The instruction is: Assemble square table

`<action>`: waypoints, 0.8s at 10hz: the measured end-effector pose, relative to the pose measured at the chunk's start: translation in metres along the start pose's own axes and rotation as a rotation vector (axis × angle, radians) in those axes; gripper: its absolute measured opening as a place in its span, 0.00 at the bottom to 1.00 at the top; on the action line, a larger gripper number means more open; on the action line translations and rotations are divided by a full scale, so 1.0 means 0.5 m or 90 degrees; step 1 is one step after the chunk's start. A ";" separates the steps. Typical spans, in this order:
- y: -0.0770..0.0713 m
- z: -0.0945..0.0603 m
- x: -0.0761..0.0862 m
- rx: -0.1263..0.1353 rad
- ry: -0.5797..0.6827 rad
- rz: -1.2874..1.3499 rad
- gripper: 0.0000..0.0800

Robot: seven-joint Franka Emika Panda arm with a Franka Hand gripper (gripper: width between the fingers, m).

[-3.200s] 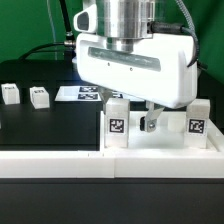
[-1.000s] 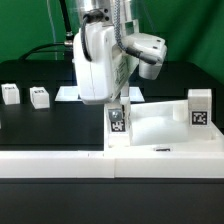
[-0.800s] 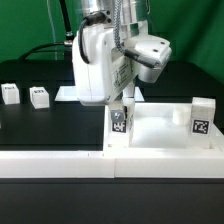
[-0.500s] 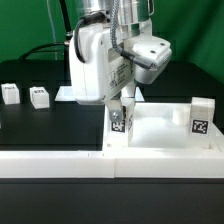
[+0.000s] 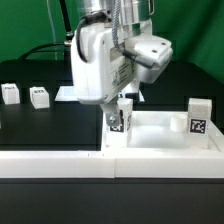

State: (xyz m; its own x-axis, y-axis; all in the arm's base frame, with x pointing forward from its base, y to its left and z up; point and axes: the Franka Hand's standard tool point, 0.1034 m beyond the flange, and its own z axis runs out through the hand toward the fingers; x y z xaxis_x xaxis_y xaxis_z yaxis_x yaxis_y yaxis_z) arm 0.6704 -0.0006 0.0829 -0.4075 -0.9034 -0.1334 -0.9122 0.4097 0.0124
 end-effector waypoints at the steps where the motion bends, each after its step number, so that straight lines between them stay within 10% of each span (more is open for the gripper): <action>1: 0.007 -0.021 -0.024 0.002 -0.008 -0.009 0.80; 8: 0.013 -0.052 -0.050 0.001 -0.021 -0.015 0.81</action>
Offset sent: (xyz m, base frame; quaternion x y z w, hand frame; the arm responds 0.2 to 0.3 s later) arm 0.0000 0.0000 0.0000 0.0000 0.0000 0.0000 1.0000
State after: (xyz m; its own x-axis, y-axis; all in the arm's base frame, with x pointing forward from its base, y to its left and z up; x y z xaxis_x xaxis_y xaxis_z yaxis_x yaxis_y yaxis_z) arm 0.6734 0.0213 0.1119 -0.3848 -0.9079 -0.1666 -0.9211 0.3892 0.0067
